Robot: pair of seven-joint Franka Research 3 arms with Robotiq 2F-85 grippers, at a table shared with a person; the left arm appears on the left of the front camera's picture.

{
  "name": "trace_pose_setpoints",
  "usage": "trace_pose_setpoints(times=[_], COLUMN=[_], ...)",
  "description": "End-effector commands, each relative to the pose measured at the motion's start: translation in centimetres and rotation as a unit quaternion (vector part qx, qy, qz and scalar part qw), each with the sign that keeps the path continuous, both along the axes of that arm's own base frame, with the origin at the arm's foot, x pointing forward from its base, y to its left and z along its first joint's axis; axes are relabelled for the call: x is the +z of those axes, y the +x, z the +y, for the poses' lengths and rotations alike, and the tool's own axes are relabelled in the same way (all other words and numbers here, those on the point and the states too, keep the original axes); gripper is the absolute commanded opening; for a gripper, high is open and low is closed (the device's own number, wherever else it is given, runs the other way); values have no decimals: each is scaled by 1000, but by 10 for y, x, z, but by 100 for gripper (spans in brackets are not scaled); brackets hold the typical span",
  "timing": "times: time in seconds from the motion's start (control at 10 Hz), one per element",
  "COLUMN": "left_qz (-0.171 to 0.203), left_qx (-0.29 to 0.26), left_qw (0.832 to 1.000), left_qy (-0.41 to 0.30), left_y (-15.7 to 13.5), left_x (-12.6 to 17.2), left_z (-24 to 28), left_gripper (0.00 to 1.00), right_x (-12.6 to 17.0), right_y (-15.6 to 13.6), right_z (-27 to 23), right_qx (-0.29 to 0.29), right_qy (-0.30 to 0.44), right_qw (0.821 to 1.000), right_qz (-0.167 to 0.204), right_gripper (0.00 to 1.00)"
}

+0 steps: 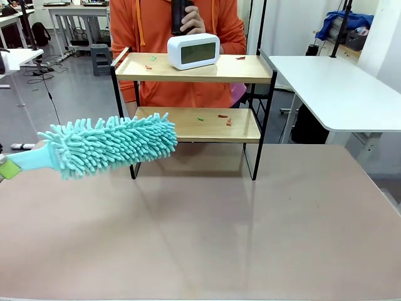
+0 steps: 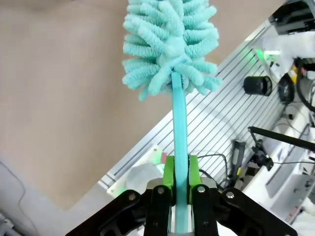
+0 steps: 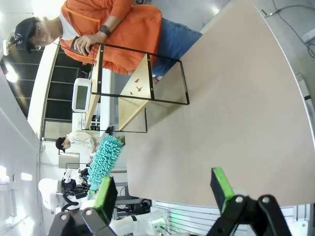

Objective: Clean the shelf.
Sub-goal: Clean the specific tier of the Shelf with the Duster once objects are removed.

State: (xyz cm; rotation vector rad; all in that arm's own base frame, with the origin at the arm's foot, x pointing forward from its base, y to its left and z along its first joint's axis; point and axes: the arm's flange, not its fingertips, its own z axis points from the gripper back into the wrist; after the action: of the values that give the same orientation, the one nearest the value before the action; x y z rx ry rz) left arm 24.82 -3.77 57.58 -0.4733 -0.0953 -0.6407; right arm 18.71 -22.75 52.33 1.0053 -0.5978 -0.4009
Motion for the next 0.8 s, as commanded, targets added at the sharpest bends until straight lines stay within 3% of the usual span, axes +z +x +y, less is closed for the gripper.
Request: trace_pose_setpoints(times=[0.0,0.2,0.3,0.5,0.7], left_qz=[-7,-3,-21,-48,-44], left_qx=[-1,1,58,83,117], left_qw=[1000,1000,998,993,990], left_qy=[-5,-3,-33,-68,-65], left_y=[-5,-1,3,30,47], left_x=[7,2,1,-1,-9], left_z=[11,5,-3,-39,-69], left_gripper=[12,12,12,12,12], right_x=[2,2,2,2,2], right_y=[2,2,2,2,2], right_z=[0,0,0,0,0], right_qx=[4,4,4,4,4], right_qy=[1,1,1,1,1], right_qw=[1000,1000,1000,1000,1000], right_qz=[-18,-18,-18,-18,-18], right_gripper=[100,100,100,100,100])
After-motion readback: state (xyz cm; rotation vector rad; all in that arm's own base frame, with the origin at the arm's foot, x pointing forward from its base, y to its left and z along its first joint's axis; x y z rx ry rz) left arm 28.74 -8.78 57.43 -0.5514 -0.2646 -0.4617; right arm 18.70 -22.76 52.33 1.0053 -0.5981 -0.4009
